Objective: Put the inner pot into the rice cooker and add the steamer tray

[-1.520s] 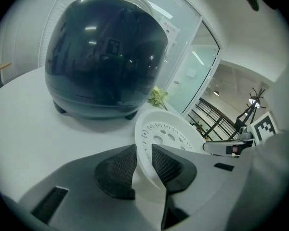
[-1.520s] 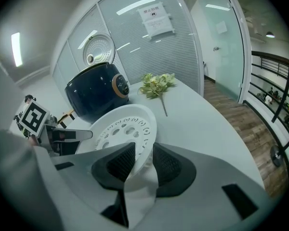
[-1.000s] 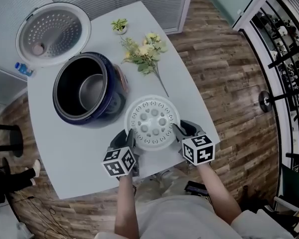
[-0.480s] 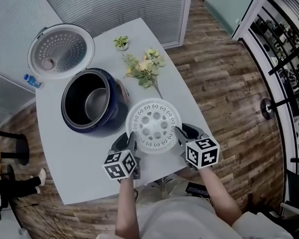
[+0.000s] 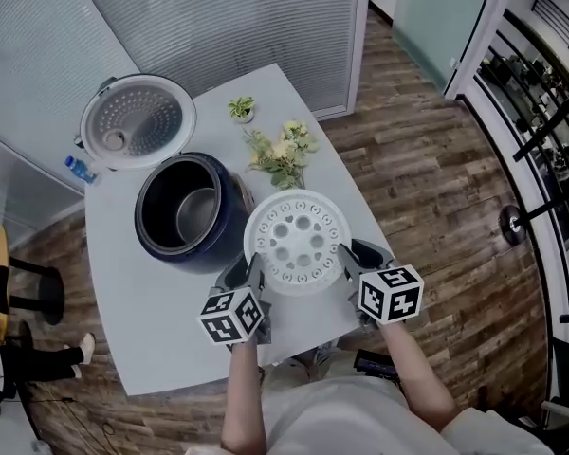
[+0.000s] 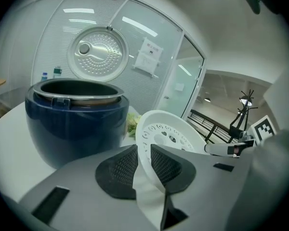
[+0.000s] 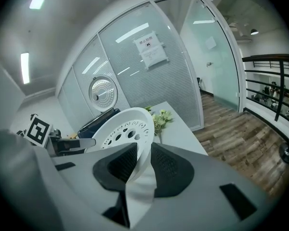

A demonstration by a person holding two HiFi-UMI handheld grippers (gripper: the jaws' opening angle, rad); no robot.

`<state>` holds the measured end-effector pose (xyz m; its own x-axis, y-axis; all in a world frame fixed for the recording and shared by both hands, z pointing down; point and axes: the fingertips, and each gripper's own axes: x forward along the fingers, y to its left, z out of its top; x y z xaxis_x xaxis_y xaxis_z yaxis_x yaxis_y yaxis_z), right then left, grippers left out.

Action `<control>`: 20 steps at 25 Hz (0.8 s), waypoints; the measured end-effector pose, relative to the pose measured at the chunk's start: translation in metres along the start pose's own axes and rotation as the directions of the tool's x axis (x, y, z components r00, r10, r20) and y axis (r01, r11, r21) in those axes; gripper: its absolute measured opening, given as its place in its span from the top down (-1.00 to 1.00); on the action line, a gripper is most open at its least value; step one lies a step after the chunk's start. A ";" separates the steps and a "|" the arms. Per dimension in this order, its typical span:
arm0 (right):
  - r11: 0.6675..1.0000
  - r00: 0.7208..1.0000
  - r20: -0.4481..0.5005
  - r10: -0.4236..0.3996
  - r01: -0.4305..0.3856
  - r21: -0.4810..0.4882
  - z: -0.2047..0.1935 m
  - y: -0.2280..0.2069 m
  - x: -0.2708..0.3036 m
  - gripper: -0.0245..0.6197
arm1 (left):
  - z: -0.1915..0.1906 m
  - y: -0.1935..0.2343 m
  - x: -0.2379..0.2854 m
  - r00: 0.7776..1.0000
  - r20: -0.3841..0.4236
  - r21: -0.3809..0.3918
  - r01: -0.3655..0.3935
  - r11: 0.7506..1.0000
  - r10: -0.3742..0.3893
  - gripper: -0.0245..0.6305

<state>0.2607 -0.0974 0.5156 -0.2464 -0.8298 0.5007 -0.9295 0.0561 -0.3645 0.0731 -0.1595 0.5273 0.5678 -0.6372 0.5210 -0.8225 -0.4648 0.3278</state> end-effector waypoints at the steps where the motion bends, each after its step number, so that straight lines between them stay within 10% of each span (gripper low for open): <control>1: 1.000 1.000 0.011 0.008 -0.008 0.003 0.004 0.002 -0.002 0.61 | 0.004 -0.001 -0.003 1.000 0.010 0.003 -0.002 1.000 0.002 0.66; 20: 0.995 0.985 0.140 0.100 -0.100 -0.007 0.079 0.031 -0.004 0.64 | 0.086 -0.006 -0.035 0.981 0.190 0.033 -0.053 0.998 0.045 0.68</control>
<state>0.2543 -0.1360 0.4404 -0.2968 -0.8898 0.3466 -0.9024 0.1425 -0.4067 0.0608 -0.1871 0.4391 0.5259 -0.7626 0.3766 -0.8497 -0.4508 0.2735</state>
